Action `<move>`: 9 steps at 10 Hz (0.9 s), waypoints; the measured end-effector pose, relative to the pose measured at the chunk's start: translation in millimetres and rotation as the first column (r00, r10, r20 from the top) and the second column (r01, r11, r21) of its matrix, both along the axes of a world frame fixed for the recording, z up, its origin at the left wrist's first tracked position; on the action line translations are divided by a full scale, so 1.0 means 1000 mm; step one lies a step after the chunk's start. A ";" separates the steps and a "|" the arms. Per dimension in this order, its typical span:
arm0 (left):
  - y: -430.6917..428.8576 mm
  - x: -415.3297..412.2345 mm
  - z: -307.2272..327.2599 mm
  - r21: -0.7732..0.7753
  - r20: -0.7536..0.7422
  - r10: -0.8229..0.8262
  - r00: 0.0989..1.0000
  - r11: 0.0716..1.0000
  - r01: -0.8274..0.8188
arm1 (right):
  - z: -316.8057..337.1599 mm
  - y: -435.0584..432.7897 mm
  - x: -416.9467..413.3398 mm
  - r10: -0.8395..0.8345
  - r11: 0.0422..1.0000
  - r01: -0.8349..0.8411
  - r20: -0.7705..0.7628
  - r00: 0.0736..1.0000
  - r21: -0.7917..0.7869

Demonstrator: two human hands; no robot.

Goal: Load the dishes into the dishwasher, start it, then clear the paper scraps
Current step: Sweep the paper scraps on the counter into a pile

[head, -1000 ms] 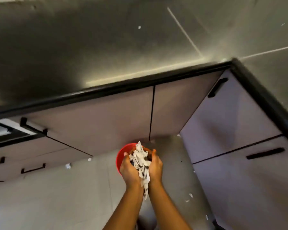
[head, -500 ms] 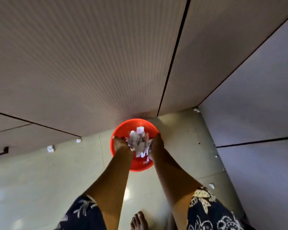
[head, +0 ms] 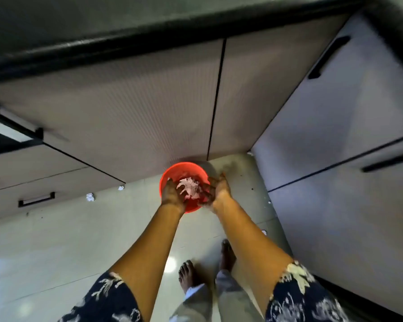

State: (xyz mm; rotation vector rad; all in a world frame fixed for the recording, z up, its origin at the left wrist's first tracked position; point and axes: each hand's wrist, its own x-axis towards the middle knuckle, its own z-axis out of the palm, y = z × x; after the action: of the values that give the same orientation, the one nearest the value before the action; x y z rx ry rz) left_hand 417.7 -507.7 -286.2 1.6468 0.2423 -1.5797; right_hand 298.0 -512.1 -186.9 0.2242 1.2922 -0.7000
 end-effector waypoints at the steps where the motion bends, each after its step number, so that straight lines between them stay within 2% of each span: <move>1: 0.033 -0.030 0.126 -0.097 -0.021 -0.098 0.995 0.991 0.096 | 0.087 0.035 -0.038 -0.069 0.989 0.054 -0.108 0.992 -0.141; 2: 0.049 -0.068 0.220 -0.251 -0.048 -0.185 0.982 0.953 0.167 | 0.148 0.059 -0.071 -0.114 0.948 0.067 -0.135 0.984 -0.312; 3: 0.059 -0.111 0.279 -0.420 -0.004 -0.368 0.930 0.844 0.332 | 0.205 0.086 -0.120 -0.204 0.886 0.110 -0.165 0.965 -0.450; 4: 0.050 -0.161 0.319 -0.545 0.024 -0.479 0.878 0.730 0.413 | 0.266 0.105 -0.166 -0.306 0.809 0.159 -0.175 0.936 -0.565; 5: 0.048 -0.223 0.368 -0.625 0.138 -0.594 0.792 0.568 0.535 | 0.310 0.124 -0.222 -0.480 0.707 0.153 -0.309 0.821 -0.691; 6: 0.053 -0.292 0.396 -0.646 0.463 -0.628 0.625 0.244 0.723 | 0.325 0.145 -0.288 -0.514 0.760 -0.154 -0.728 0.453 -0.632; 7: 0.048 -0.350 0.381 -0.335 0.860 -0.458 0.226 -0.171 0.926 | 0.303 0.158 -0.352 -0.264 0.906 -0.354 -0.964 -0.042 -0.233; 8: 0.044 -0.398 0.362 0.170 0.958 -0.165 -0.235 -0.334 0.927 | 0.273 0.160 -0.401 0.063 0.910 -0.397 -0.986 -0.152 0.120; 9: 0.033 -0.433 0.349 0.349 0.918 -0.068 -0.390 -0.325 0.879 | 0.253 0.145 -0.434 0.192 0.868 -0.435 -0.970 -0.150 0.239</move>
State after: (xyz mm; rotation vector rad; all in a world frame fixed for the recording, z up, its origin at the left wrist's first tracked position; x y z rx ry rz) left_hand -15.6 -474.6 62.4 1.2510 -2.7084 -0.7177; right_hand -136.4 -366.6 66.2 -1.0634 2.6215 -0.4353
